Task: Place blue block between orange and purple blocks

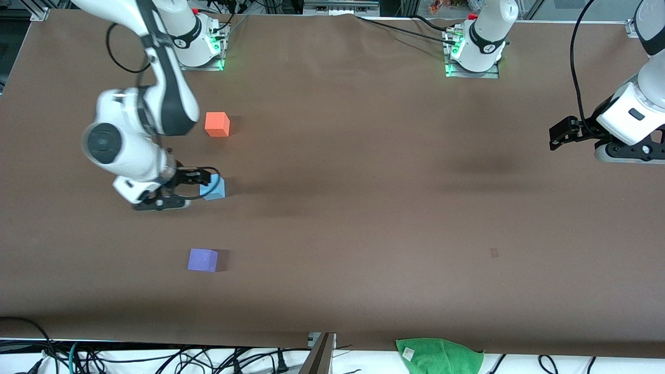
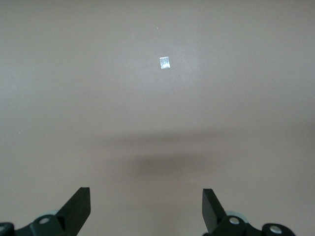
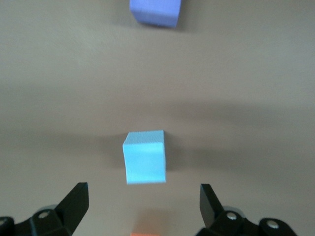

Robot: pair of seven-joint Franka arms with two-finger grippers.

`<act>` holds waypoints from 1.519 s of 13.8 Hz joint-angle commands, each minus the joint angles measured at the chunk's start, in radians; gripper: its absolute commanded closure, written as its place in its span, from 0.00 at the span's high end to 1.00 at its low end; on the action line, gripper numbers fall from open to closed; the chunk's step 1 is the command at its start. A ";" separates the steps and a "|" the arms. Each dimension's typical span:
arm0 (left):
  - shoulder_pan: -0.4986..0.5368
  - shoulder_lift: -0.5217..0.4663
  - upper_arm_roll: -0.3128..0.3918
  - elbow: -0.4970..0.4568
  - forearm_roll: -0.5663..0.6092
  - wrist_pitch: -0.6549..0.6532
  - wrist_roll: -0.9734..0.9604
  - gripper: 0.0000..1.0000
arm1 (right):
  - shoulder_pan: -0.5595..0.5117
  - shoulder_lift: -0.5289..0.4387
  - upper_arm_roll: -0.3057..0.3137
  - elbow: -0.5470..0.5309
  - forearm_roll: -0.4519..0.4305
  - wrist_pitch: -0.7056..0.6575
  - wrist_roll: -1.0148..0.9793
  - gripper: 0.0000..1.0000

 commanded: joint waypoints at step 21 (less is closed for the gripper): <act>0.003 -0.006 0.006 0.022 0.023 -0.017 -0.012 1.00 | -0.489 -0.295 0.401 0.290 -0.198 -0.547 0.014 1.00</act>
